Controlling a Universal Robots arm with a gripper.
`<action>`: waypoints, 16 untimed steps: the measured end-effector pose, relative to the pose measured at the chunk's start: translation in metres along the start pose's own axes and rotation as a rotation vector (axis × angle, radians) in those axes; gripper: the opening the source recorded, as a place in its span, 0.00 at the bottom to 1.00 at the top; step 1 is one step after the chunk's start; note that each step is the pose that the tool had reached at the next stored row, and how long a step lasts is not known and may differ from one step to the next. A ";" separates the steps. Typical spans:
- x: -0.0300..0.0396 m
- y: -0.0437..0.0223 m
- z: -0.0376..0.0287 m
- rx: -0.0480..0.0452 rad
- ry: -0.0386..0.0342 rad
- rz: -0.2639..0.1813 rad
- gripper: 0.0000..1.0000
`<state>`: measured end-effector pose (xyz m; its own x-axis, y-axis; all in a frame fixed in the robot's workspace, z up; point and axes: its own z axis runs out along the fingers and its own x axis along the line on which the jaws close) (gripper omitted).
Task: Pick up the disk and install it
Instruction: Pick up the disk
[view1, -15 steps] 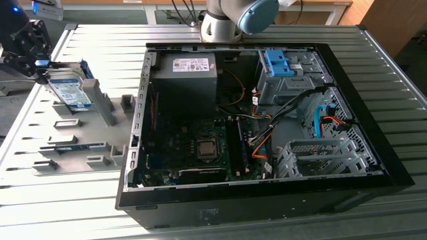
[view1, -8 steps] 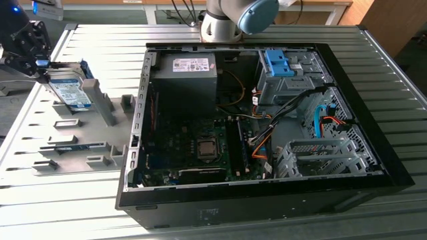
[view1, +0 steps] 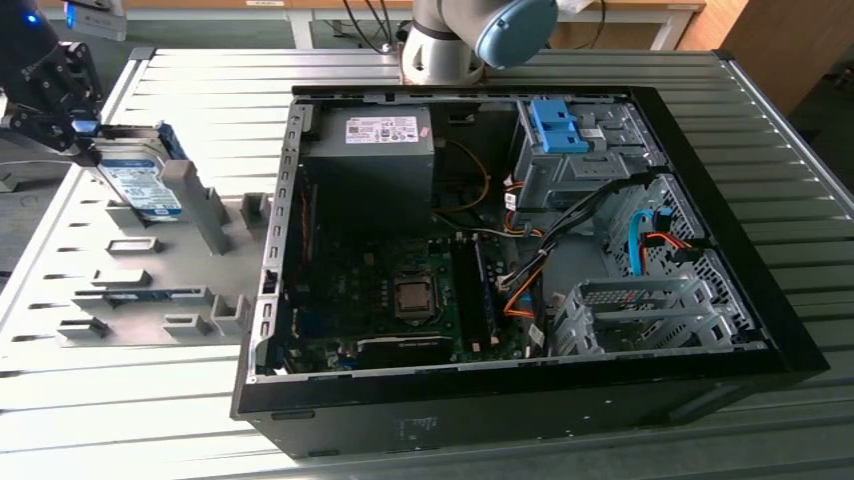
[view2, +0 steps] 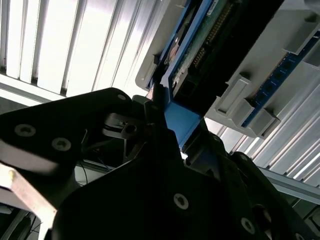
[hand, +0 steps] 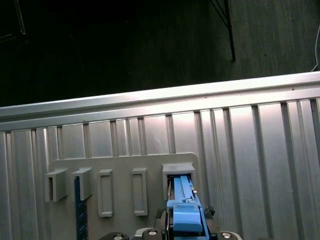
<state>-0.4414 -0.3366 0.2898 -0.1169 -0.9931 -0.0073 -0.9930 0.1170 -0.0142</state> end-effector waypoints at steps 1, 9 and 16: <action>0.0001 0.0000 0.0000 0.0000 -0.0002 -0.008 0.38; 0.0005 0.0000 0.0004 -0.0009 -0.0015 -0.109 0.37; 0.0007 -0.0001 0.0005 -0.0008 -0.0016 -0.115 0.37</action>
<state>-0.4414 -0.3373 0.2893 -0.0021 -1.0000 -0.0072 -0.9999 0.0022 -0.0143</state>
